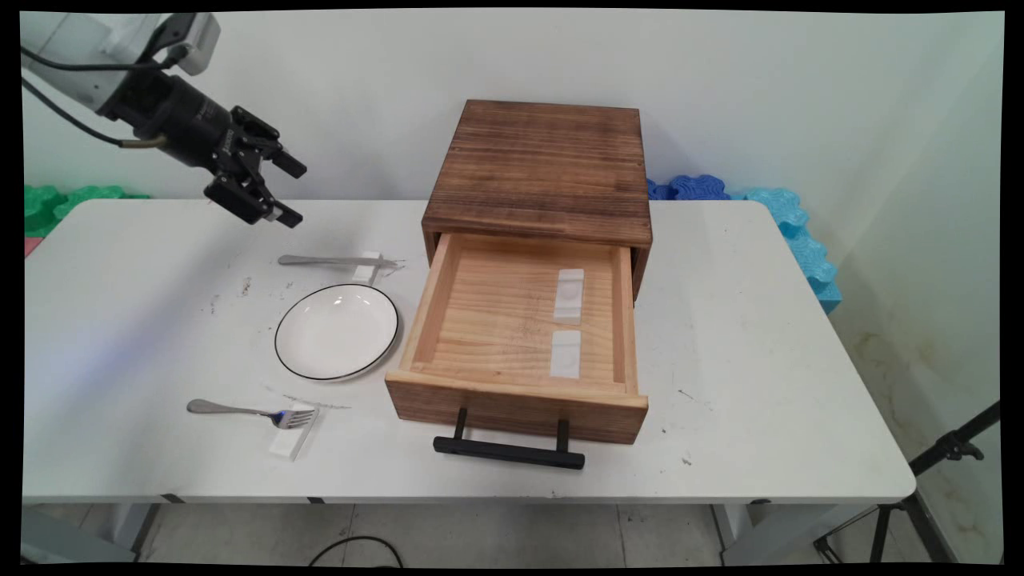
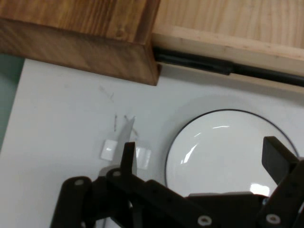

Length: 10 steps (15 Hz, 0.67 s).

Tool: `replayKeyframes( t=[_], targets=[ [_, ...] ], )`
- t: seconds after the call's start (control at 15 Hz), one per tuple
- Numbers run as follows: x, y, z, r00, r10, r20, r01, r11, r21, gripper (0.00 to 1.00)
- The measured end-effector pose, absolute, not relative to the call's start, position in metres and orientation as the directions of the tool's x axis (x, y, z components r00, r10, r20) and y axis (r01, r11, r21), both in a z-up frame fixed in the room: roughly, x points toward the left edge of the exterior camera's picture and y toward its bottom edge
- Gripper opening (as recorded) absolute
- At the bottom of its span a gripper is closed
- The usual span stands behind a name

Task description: Pick up the knife from the left of the white plate

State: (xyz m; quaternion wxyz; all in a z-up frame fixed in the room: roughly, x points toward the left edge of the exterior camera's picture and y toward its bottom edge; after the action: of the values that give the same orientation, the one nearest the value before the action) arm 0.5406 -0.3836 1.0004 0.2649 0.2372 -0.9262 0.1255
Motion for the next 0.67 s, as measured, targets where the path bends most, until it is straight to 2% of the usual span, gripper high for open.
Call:
replayKeyframes(
  t=[0.27,0.67],
  targets=[
    [0.546,-0.397,0.994,-0.758,-0.371,0.537,-0.509,0.851,-0.13,1.0],
    [0.56,-0.435,0.96,-0.805,-0.345,0.483,-0.481,0.856,-0.19,1.0]
  ],
)
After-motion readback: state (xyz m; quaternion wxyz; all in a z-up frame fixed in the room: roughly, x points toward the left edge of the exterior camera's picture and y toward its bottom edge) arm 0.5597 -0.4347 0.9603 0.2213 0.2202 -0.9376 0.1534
